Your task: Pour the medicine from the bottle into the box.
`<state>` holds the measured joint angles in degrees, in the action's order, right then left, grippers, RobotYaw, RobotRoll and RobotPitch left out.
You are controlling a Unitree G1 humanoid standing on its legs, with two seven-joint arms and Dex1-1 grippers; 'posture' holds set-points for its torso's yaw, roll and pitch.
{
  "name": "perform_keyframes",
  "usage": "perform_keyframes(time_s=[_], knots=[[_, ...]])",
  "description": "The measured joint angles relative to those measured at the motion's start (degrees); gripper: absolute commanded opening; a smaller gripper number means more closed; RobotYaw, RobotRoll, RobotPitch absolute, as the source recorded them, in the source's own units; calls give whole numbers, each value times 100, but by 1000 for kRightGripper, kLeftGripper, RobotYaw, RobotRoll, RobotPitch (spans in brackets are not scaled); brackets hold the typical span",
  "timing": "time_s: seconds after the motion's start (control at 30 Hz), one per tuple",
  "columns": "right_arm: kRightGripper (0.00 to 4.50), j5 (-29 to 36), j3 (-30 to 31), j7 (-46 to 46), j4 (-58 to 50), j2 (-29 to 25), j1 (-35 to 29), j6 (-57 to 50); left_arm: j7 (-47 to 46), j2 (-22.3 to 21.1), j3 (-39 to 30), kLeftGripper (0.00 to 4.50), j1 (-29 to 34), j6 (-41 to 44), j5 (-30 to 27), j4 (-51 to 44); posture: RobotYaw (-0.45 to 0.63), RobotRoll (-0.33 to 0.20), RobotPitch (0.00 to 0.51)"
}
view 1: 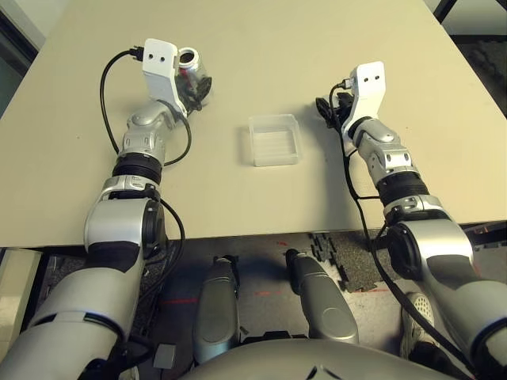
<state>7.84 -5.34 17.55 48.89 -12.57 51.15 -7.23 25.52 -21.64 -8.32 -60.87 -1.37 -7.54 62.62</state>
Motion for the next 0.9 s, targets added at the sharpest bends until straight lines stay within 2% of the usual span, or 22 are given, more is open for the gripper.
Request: perform_keyframes(time_s=[0.07, 0.17, 0.27, 0.33, 0.4, 0.5, 0.57, 0.67, 0.77, 0.9], knots=[[4500, 37, 2, 97, -309, -27, -63, -246, -58, -50, 145, 2439, -83, -161, 211, 112, 21, 0, 190], [4500, 88, 39, 361, -1264, -318, -246, -943, -223, -242, 759, 2439, -272, -665, 918, 150, 34, 0, 187], [4500, 187, 424, 1100, -3067, -1273, -839, -2464, -423, -537, 1511, 2439, -772, -1332, 1828, 164, 30, 0, 181], [4500, 518, 723, 1774, -4402, -2091, -1395, -3689, -538, -736, 1945, 2439, -1227, -1845, 2383, 162, 25, 0, 177], [4500, 804, 918, 2226, -5316, -2676, -1799, -4535, -663, -812, 2293, 2439, -1592, -2332, 2819, 147, 13, 0, 169], [4500, 1050, 1064, 2616, -6146, -3309, -2134, -5214, -916, -865, 2954, 2439, -1863, -3119, 3580, 125, 2, 0, 158], [4500, 1183, 1106, 2684, -6406, -3347, -2215, -5463, -1245, -904, 3539, 2439, -1939, -3695, 4283, 118, -2, 0, 154], [4500, 1268, 1283, 2633, -6478, -2965, -2206, -5546, -1767, -882, 4250, 2439, -2011, -4325, 5162, 89, -10, 0, 145], [4500, 1267, 1610, 2505, -6465, -2510, -2044, -5556, -2226, -825, 4773, 2439, -2098, -4608, 5833, 121, -12, 0, 139], [4500, 1279, 1723, 2432, -6434, -2116, -1696, -5556, -2916, -796, 5334, 2439, -2255, -4709, 6583, 176, -13, 0, 137]])
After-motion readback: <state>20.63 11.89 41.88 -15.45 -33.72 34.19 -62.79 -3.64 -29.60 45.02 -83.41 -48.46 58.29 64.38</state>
